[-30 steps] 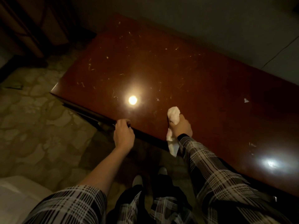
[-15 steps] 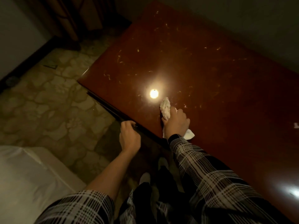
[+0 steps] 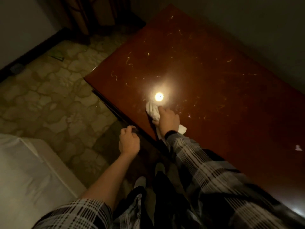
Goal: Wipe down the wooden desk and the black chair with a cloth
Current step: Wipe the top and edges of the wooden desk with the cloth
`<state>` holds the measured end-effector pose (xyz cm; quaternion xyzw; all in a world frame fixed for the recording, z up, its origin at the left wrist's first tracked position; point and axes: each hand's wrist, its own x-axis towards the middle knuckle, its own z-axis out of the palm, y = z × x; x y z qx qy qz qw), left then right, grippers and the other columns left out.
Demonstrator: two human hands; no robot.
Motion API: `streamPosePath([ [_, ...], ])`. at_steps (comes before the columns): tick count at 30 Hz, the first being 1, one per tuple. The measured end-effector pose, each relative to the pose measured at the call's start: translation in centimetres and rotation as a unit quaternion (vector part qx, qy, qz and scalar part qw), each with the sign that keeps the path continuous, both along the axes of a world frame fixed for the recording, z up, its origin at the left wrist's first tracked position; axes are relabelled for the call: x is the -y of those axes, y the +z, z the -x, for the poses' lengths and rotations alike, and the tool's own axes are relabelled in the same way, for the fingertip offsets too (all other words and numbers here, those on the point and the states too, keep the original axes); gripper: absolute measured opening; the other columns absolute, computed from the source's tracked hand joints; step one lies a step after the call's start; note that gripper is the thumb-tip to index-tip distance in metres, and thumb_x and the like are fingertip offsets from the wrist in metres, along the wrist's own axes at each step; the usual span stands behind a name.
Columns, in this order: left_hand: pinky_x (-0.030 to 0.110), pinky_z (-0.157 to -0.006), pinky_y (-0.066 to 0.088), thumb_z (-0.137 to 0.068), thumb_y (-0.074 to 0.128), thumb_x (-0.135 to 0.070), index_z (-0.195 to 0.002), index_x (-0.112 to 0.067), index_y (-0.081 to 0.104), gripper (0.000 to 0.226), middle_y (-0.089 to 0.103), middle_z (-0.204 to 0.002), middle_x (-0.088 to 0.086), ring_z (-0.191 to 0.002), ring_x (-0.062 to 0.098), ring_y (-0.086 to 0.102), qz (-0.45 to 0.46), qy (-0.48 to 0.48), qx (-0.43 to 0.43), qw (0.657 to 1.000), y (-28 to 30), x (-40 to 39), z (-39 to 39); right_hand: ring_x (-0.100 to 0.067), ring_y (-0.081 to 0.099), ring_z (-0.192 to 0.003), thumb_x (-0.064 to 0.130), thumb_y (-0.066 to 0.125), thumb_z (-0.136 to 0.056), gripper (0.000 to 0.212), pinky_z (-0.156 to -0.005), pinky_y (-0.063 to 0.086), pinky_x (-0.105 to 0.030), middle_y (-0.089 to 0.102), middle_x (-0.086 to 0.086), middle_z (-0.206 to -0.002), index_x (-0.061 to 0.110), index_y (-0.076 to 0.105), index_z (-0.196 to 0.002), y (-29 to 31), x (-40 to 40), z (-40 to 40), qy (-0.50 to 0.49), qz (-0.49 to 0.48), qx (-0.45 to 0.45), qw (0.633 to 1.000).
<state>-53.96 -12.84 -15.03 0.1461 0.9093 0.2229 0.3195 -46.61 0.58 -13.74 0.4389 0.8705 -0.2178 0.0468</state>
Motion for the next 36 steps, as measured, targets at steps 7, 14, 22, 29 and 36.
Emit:
streamPosePath([
  [7, 0.036, -0.09, 0.039, -0.102, 0.03, -0.024, -0.137, -0.023, 0.04, 0.037, 0.04, -0.136, 0.008, -0.118, 0.027, 0.046, 0.008, 0.039, 0.02, 0.999, 0.6, -0.3, 0.8, -0.026, 0.048, -0.107, 0.029, 0.065, -0.084, 0.053, -0.082, 0.03, -0.035, 0.053, -0.005, -0.118, 0.024, 0.046, -0.133, 1.0, 2.8, -4.6, 0.156, 0.005, 0.045, 0.987],
  [14, 0.033, -0.09, 0.037, -0.102, 0.031, -0.023, -0.144, -0.024, 0.032, 0.042, 0.037, -0.143, 0.005, -0.123, 0.025, 0.044, -0.039, 0.102, 0.039, 0.993, 0.8, -0.5, 0.0, -0.024, 0.05, -0.105, 0.036, 0.065, -0.084, 0.048, -0.081, 0.031, -0.033, 0.053, -0.002, -0.114, 0.022, 0.049, -0.127, 0.9, 1.5, -3.4, 0.22, 0.016, 0.047, 0.974],
  [22, 0.03, -0.093, 0.038, -0.102, 0.032, -0.023, -0.147, -0.024, 0.027, 0.046, 0.043, -0.138, 0.005, -0.117, 0.024, 0.05, -0.055, 0.12, -0.001, 0.991, 0.0, 1.9, 2.0, -0.025, 0.054, -0.101, 0.031, 0.065, -0.085, 0.049, -0.083, 0.042, -0.036, 0.056, -0.005, -0.11, 0.022, 0.048, -0.13, 1.2, -0.2, 2.7, 0.14, 0.01, -0.015, 0.99],
  [29, 0.044, -0.095, 0.045, -0.101, 0.034, -0.026, -0.148, -0.028, 0.021, 0.049, 0.046, -0.138, 0.006, -0.114, 0.031, 0.054, -0.056, 0.169, 0.03, 0.983, -1.3, -0.5, 2.1, -0.026, 0.049, -0.105, 0.036, 0.064, -0.084, 0.049, -0.074, 0.02, -0.032, 0.054, -0.004, -0.116, 0.024, 0.05, -0.129, 0.9, 2.0, -1.0, 0.262, 0.005, 0.001, 0.965],
  [36, 0.042, -0.094, 0.043, -0.101, 0.035, -0.024, -0.148, -0.018, 0.024, 0.048, 0.053, -0.129, 0.007, -0.111, 0.029, 0.054, -0.053, 0.215, 0.052, 0.974, -2.4, -0.1, 2.8, -0.025, 0.052, -0.095, 0.034, 0.068, -0.082, 0.037, -0.079, 0.035, -0.037, 0.056, -0.004, -0.101, 0.019, 0.052, -0.111, 0.5, -2.0, 7.9, 0.225, -0.013, -0.05, 0.973],
])
